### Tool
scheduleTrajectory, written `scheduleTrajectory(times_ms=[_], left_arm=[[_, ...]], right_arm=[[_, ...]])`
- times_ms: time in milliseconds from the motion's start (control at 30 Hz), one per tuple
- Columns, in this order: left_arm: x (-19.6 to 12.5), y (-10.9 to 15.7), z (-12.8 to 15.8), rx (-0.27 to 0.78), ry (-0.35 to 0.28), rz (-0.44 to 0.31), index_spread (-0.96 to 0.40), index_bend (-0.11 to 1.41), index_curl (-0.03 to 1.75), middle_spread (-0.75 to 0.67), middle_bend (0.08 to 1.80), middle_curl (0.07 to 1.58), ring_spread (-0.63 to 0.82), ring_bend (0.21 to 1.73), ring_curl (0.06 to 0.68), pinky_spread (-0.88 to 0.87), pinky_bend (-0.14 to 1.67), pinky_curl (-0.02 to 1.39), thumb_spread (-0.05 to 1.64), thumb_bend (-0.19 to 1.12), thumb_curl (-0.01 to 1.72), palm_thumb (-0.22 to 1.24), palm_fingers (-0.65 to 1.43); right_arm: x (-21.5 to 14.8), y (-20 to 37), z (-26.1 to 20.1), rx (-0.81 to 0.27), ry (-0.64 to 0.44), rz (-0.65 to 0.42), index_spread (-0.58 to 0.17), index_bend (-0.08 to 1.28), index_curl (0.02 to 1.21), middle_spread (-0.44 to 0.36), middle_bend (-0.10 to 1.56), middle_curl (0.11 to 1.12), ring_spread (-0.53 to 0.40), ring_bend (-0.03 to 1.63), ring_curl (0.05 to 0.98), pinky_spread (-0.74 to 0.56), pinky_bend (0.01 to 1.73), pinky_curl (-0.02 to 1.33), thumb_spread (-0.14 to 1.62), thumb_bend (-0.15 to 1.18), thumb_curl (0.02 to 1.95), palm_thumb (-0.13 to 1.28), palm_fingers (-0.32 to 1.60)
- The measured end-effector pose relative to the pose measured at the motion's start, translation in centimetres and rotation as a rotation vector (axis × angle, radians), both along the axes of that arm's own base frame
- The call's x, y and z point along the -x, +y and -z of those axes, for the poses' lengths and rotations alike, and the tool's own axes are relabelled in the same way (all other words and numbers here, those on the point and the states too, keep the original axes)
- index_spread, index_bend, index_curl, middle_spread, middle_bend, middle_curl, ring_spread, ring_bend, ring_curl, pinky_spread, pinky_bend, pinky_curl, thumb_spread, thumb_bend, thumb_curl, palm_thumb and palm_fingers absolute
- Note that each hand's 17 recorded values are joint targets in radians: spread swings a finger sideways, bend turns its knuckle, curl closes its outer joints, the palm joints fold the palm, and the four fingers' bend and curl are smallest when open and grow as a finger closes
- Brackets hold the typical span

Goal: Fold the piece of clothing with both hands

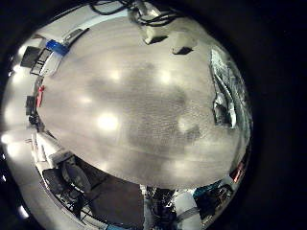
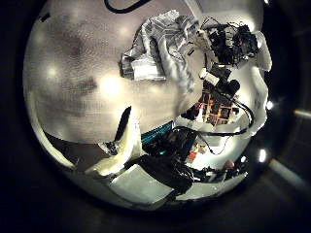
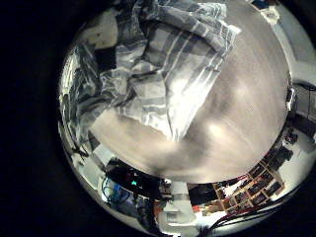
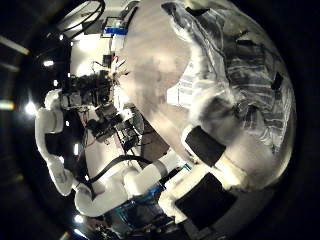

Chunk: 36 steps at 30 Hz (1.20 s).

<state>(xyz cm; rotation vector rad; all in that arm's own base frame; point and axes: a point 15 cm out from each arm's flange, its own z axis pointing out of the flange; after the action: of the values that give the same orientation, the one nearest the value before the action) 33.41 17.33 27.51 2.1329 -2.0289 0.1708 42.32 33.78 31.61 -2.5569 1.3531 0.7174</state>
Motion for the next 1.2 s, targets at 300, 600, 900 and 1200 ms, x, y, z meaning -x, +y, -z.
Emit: scheduleTrajectory(times_ms=[300,600,900,1200], left_arm=[[-0.3,-1.9,-0.7,0.001,0.000,0.026,0.01,0.18,0.35,0.32,0.17,0.27,0.47,0.64,0.220,0.47,0.44,0.32,1.12,-0.02,0.35,0.43,0.01],[-1.2,-6.1,-2.5,-0.022,-0.019,0.072,0.01,0.18,0.35,0.32,0.17,0.27,0.47,0.64,0.217,0.47,0.44,0.32,1.12,-0.02,0.35,0.43,0.01],[0.9,-7.5,-3.5,-0.034,-0.041,0.082,0.01,0.17,0.35,0.32,0.18,0.27,0.47,0.65,0.217,0.47,0.44,0.32,1.12,-0.02,0.35,0.43,0.02],[2.9,-7.0,-4.0,-0.048,-0.061,0.076,0.00,0.17,0.35,0.31,0.18,0.28,0.46,0.64,0.216,0.48,0.44,0.32,1.11,-0.02,0.35,0.43,0.03]], right_arm=[[-0.7,-5.6,-7.7,-0.106,-0.051,0.070,-0.480,0.24,0.46,-0.153,0.49,0.36,0.073,0.94,0.320,0.36,0.95,0.53,1.22,-0.01,0.55,0.67,0.11],[-1.7,-10.9,-9.1,-0.102,-0.062,0.119,-0.499,0.34,0.45,-0.191,0.52,0.36,0.055,0.85,0.263,0.47,0.76,0.42,1.20,0.00,0.57,0.75,0.29],[-1.6,-7.3,-4.5,-0.087,0.003,0.042,-0.505,0.36,0.43,-0.206,0.52,0.36,0.028,0.73,0.211,0.51,0.60,0.34,1.18,-0.01,0.58,0.77,0.29],[-2.3,-2.0,-0.9,-0.046,-0.077,-0.033,-0.512,0.42,0.44,-0.193,0.40,0.33,0.030,0.56,0.163,0.49,0.51,0.29,1.15,-0.04,0.58,0.70,0.28]])
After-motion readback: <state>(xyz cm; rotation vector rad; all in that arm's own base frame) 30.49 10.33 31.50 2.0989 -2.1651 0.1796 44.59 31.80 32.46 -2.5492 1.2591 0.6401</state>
